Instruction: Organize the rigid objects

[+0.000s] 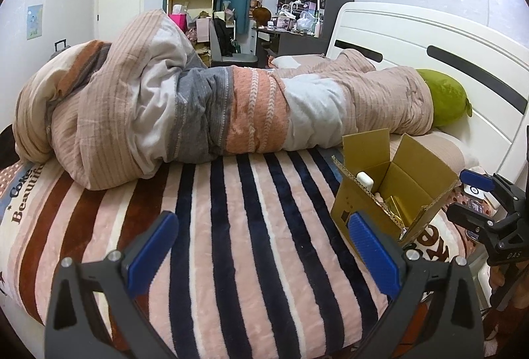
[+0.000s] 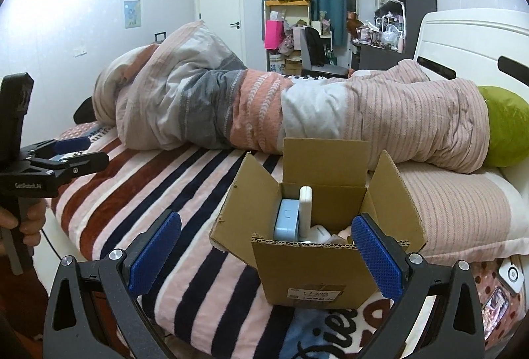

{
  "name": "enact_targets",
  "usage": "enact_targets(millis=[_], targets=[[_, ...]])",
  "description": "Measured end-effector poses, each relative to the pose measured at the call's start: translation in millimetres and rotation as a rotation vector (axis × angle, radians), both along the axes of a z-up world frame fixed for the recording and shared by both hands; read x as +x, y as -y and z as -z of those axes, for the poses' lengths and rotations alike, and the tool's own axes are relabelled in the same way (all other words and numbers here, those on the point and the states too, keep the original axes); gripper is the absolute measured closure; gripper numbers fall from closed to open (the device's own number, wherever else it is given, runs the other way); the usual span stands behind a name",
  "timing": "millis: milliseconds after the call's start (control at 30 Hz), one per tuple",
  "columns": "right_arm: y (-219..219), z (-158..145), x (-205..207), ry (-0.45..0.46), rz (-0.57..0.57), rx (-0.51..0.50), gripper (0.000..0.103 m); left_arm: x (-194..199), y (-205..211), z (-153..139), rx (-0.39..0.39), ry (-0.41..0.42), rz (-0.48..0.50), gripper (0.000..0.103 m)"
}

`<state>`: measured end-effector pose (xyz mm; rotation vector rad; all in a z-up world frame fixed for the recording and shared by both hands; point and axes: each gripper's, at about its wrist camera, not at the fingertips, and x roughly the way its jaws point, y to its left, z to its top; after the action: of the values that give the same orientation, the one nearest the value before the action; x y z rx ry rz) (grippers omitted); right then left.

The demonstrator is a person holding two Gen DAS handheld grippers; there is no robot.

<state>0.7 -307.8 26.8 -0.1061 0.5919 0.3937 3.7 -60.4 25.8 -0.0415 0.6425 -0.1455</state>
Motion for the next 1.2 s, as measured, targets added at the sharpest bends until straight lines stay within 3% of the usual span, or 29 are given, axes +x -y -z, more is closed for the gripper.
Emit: enact_targets(millis=[1200], targets=[[-6.9, 8.2, -2.1, -0.018, -0.016, 0.029, 0.0, -4.0, 13.2, 5.8, 0.017, -0.015, -0.005, 0.001]])
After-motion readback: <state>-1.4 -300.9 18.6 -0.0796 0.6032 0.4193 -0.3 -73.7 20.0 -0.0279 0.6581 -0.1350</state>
